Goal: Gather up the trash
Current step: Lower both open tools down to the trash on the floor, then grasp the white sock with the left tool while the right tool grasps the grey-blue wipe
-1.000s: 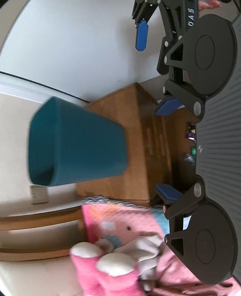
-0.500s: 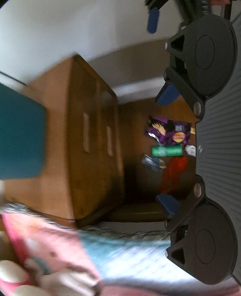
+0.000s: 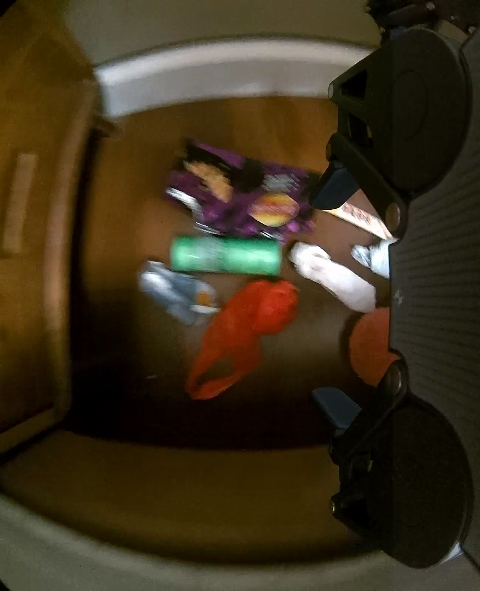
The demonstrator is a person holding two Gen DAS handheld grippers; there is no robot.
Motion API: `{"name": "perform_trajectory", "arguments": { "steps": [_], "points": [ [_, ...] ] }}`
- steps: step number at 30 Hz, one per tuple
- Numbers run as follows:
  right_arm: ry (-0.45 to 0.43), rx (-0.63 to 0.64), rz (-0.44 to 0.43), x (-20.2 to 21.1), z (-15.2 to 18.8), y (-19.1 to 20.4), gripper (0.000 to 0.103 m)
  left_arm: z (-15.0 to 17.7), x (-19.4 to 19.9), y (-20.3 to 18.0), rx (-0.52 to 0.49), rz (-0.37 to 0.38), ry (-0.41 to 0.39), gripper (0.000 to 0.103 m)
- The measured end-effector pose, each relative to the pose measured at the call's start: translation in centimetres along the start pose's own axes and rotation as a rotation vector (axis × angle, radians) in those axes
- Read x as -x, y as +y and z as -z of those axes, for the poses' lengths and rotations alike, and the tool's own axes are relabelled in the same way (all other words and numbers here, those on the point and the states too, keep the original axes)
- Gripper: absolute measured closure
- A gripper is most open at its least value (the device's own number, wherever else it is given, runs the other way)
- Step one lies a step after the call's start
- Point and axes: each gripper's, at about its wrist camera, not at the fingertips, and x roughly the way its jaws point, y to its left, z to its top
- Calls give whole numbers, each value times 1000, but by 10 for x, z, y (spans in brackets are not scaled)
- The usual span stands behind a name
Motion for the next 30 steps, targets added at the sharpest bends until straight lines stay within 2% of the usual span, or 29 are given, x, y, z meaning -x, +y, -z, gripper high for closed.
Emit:
{"name": "perform_trajectory", "arguments": {
  "steps": [5,11,15,20,22,25,27,28,30],
  "points": [
    [102,103,-19,-83,34,8,13,26,-80,-3,-17,-12,102,0],
    [122,189,-66,-150,46,25,26,41,-144,-16,-104,39,147,0],
    [122,223,-89,-193,46,35,29,47,-177,-26,-134,48,154,0],
    [124,244,-72,-227,46,41,43,51,-205,-30,-137,53,153,1],
    [128,253,-62,-235,47,42,45,52,-211,-32,-148,45,146,4],
    [132,266,-35,-245,49,42,54,53,-220,-35,-161,39,147,18],
    [127,262,-33,-248,49,43,54,53,-226,-37,-159,45,160,39],
    [124,266,-28,-249,49,44,56,54,-230,-38,-150,59,171,46],
    [136,280,-34,-252,49,47,70,54,-230,-39,-148,56,173,60]
  ]
}}
